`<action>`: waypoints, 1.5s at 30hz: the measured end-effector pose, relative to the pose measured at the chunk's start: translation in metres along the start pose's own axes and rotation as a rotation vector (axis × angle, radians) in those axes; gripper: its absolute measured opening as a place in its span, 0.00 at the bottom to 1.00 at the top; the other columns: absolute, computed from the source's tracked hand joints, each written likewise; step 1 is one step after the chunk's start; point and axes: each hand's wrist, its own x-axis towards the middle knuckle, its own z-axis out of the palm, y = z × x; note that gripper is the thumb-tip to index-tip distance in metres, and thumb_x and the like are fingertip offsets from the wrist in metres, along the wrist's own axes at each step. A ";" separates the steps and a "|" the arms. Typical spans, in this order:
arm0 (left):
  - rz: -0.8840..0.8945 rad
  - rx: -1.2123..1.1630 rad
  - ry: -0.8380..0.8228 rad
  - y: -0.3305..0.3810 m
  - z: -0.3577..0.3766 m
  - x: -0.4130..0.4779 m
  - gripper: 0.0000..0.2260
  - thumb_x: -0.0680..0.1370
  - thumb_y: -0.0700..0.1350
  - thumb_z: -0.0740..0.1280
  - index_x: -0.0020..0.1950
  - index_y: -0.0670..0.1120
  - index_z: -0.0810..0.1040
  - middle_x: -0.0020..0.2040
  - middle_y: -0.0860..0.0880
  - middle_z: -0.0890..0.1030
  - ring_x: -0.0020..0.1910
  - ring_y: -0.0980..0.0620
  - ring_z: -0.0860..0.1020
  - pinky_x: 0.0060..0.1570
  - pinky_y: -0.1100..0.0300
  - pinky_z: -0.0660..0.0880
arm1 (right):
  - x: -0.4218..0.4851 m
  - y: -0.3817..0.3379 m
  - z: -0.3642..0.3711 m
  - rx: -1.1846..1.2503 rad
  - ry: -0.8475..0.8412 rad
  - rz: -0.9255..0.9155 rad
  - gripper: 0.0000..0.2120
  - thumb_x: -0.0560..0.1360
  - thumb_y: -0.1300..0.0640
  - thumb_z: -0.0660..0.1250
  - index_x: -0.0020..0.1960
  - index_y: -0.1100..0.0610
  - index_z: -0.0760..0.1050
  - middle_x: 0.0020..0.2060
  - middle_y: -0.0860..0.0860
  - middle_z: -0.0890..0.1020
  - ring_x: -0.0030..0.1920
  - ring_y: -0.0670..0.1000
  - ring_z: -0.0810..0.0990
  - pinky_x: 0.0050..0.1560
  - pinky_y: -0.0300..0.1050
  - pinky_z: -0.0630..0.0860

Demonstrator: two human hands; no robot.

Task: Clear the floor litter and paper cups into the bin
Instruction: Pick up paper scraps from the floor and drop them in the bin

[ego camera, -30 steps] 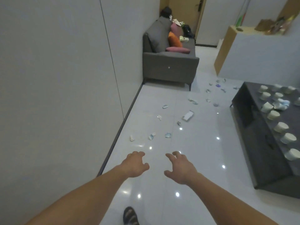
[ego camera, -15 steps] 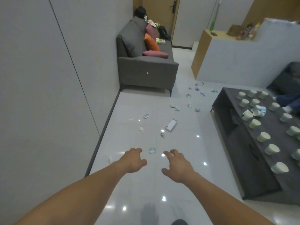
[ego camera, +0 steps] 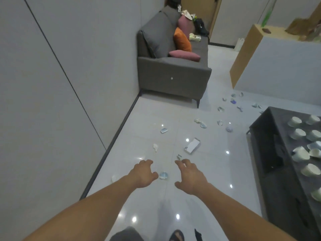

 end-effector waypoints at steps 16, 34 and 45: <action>-0.277 -0.332 -0.090 -0.055 -0.003 0.190 0.30 0.77 0.55 0.62 0.76 0.47 0.57 0.73 0.44 0.64 0.69 0.45 0.67 0.66 0.54 0.66 | 0.221 0.024 0.021 -0.086 -0.305 -0.119 0.38 0.73 0.46 0.68 0.77 0.47 0.52 0.74 0.50 0.57 0.69 0.55 0.66 0.60 0.49 0.74; -0.613 -0.592 -0.098 -0.214 0.282 0.472 0.27 0.78 0.52 0.64 0.75 0.49 0.61 0.70 0.48 0.67 0.67 0.48 0.68 0.63 0.57 0.64 | 0.512 0.105 0.392 -0.323 -0.530 -0.338 0.37 0.73 0.50 0.68 0.75 0.49 0.52 0.73 0.53 0.56 0.68 0.58 0.63 0.58 0.55 0.75; -0.609 -0.718 -0.085 -0.259 0.414 0.551 0.25 0.76 0.53 0.65 0.72 0.51 0.65 0.66 0.49 0.71 0.61 0.49 0.73 0.62 0.52 0.69 | 0.571 0.178 0.538 -0.349 -0.513 -0.397 0.29 0.74 0.59 0.68 0.71 0.52 0.60 0.69 0.55 0.60 0.63 0.58 0.67 0.57 0.52 0.78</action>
